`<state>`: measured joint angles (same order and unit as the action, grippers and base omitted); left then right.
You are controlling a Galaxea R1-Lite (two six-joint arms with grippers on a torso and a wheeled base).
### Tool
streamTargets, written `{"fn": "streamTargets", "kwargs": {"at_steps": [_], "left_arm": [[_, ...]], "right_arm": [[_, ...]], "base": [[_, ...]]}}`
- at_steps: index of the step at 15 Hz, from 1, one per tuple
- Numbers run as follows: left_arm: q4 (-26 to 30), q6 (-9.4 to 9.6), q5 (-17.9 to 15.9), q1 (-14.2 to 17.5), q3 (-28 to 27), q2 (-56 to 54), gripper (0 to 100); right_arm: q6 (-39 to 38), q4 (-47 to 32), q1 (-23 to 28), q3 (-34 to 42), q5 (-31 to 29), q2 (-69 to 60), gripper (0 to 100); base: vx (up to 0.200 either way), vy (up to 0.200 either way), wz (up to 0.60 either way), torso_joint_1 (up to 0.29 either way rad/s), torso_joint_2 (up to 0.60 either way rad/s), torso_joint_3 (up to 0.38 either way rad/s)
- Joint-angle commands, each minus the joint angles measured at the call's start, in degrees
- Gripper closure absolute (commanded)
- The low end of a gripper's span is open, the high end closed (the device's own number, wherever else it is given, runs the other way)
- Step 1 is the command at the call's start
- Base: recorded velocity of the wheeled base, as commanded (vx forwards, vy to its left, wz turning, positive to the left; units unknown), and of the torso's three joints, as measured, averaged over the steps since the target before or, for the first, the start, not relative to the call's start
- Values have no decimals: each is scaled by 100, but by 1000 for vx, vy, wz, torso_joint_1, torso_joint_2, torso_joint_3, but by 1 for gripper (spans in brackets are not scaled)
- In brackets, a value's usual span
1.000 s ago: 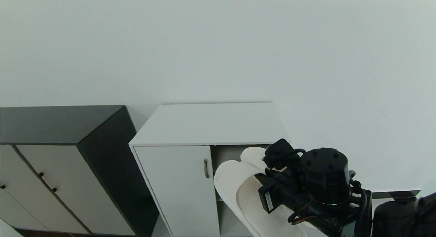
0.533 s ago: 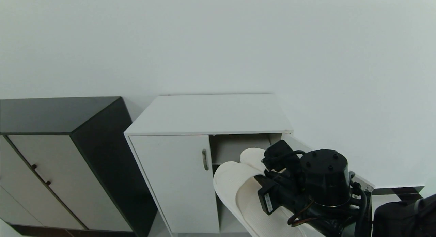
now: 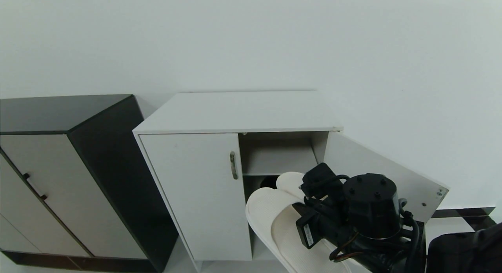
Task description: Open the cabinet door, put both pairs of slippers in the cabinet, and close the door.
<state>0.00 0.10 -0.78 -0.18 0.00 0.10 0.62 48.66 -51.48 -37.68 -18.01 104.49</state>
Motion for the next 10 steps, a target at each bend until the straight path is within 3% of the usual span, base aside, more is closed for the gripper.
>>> {"fn": "streamTargets", "kwargs": {"at_steps": [1,10], "left_arm": [[0,-1,-1,1,0,8,100],[0,-1,-1,1,0,8,100]], "right_arm": [[-1,3,-2,-2,-1,54,100],[-1,3,-2,-2,-1,72,100]], "base": [[0,0,0,-198,520,305],[0,0,0,-165,486,322]]}}
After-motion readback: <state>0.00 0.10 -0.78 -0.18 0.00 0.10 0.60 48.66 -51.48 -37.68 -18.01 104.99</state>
